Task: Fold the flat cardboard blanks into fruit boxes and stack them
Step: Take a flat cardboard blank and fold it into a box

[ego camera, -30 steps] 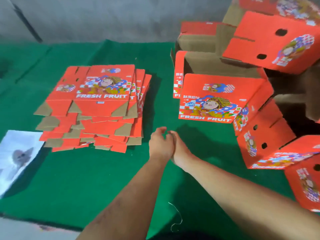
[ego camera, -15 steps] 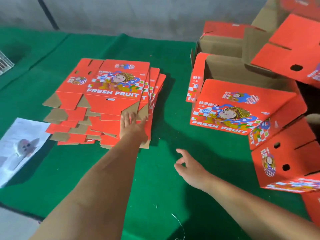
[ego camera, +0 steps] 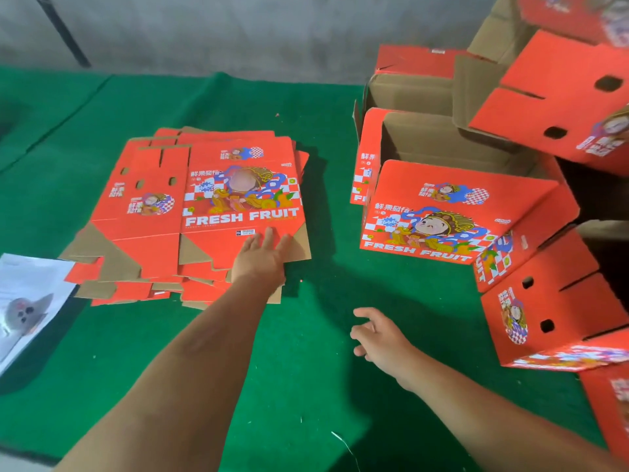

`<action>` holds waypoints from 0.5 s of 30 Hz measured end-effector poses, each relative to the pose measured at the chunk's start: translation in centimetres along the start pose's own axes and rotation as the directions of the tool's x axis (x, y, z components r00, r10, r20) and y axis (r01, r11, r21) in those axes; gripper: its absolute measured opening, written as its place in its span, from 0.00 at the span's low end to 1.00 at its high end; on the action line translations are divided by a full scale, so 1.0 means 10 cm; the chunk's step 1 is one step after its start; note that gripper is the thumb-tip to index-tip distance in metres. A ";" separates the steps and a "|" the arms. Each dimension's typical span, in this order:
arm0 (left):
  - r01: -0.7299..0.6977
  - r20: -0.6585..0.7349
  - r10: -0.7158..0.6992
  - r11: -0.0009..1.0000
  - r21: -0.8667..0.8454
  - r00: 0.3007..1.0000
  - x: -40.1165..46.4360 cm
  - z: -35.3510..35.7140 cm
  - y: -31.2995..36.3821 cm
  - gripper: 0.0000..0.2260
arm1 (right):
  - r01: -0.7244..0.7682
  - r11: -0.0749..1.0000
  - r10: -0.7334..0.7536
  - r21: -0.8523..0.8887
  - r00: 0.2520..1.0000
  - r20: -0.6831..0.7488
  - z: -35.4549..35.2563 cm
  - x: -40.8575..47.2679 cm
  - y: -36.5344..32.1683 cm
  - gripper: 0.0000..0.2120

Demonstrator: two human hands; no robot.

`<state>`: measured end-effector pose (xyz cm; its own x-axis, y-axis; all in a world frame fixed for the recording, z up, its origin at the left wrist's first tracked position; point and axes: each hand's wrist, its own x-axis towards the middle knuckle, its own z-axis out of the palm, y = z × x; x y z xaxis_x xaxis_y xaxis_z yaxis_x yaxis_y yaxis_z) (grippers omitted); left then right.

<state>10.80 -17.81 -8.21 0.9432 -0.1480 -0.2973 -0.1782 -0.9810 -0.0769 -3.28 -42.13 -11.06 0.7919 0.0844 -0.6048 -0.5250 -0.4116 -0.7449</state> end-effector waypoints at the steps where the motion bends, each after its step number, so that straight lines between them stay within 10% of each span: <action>1: -0.006 -0.049 0.005 1.000 -0.017 0.999 0.00 0.02 -0.01 0.29 | 0.019 1.000 -0.019 -0.001 1.000 -0.010 0.00 -0.03 -0.02 0.20; 10: -0.127 -0.396 0.114 0.992 -0.007 0.911 -0.18 -0.25 0.13 0.15 | 0.060 0.988 -0.042 0.139 0.990 -0.132 0.00 -0.25 -0.25 0.18; 15: -0.439 -0.620 0.337 0.898 -0.014 0.709 -0.66 -0.38 0.54 0.13 | 0.279 0.953 -0.241 0.114 0.932 -0.271 0.02 -0.28 -0.55 0.37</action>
<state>4.74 -22.57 -3.01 0.7822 -0.5131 0.3534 -0.5705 -0.8179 0.0751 -2.69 -39.94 -5.28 0.9489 -0.0685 -0.3080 -0.3149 -0.2658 -0.9111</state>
